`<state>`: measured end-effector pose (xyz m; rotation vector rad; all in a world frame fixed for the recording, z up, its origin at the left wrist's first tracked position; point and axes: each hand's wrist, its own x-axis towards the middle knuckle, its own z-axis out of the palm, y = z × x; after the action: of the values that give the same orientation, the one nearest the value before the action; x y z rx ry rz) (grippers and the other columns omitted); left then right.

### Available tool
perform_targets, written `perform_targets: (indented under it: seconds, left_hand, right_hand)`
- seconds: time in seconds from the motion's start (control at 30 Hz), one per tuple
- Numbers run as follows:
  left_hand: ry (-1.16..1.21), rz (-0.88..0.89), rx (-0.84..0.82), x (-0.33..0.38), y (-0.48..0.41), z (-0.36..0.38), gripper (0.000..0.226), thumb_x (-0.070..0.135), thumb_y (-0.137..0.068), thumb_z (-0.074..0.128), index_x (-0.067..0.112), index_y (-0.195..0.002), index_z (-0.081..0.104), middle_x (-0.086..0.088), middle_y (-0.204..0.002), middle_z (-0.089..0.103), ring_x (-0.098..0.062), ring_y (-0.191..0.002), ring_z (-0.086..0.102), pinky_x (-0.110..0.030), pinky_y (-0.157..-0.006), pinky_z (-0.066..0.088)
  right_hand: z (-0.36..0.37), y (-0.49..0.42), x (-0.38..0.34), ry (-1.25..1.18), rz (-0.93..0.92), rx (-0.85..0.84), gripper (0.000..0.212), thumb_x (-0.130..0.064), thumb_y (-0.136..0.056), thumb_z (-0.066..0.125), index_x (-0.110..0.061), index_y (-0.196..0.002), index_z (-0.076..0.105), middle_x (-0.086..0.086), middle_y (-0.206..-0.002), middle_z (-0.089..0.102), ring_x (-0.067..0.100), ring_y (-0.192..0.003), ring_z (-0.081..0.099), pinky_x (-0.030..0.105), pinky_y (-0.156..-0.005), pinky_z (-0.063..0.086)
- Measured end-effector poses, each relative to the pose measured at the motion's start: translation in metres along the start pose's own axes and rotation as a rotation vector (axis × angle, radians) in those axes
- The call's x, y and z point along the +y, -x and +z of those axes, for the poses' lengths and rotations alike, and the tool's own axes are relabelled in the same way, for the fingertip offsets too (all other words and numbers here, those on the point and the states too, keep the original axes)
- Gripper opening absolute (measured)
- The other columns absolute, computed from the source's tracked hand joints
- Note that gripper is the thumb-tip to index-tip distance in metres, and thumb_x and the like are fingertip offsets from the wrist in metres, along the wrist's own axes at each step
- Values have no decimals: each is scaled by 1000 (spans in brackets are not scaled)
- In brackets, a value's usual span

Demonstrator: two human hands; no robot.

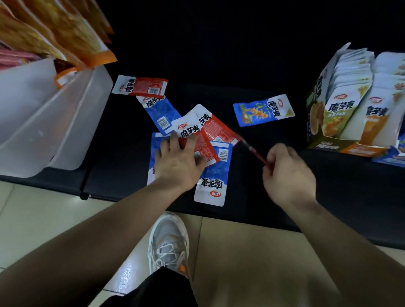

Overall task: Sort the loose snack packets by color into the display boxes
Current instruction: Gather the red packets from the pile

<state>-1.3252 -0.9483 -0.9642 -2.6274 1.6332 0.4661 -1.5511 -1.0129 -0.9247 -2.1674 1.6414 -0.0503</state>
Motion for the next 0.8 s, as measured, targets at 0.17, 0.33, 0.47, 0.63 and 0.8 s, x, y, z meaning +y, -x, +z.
perform_targets:
  seconds: [0.17, 0.33, 0.47, 0.63, 0.8]
  left_hand:
    - [22, -89, 45, 13, -11, -3, 65, 68, -86, 53, 23, -133, 44, -9, -147, 38, -36, -136, 35, -55, -112, 29]
    - [220, -65, 130, 12, -10, -9, 53, 39, -79, 78, 24, -122, 50, -3, -131, 53, -28, -128, 42, -44, -110, 33]
    - [475, -108, 71, 10, -8, -16, 70, 27, -78, 82, 27, -132, 39, -3, -130, 52, -22, -118, 52, -40, -94, 45]
    - [526, -30, 186, 17, 7, -19, 61, 19, -83, 78, 26, -130, 40, 1, -124, 55, -11, -100, 55, -27, -68, 44]
    - [600, 48, 39, 34, 21, -20, 42, 16, -83, 75, 29, -118, 55, 3, -115, 58, -10, -97, 61, -30, -82, 55]
  right_hand:
    - [9, 12, 12, 57, 0, -169, 44, -62, -86, 61, -27, -113, 59, 0, -128, 44, 25, -119, 47, 42, -97, 45]
    - [12, -4, 9, -13, 75, -123, 83, -56, -79, 75, -24, -146, 37, 7, -140, 45, 29, -131, 42, 46, -103, 41]
    - [16, -8, 5, -35, 73, -207, 77, -51, -73, 82, -24, -135, 45, 7, -134, 49, 28, -127, 46, 44, -100, 44]
    - [13, 0, 8, -204, 156, -124, 54, -42, -84, 76, -19, -124, 47, 5, -120, 52, 25, -106, 57, 38, -80, 47]
    - [11, 14, 18, -553, 319, -49, 32, -34, -94, 65, -20, -117, 48, -2, -103, 61, 17, -84, 62, 36, -67, 55]
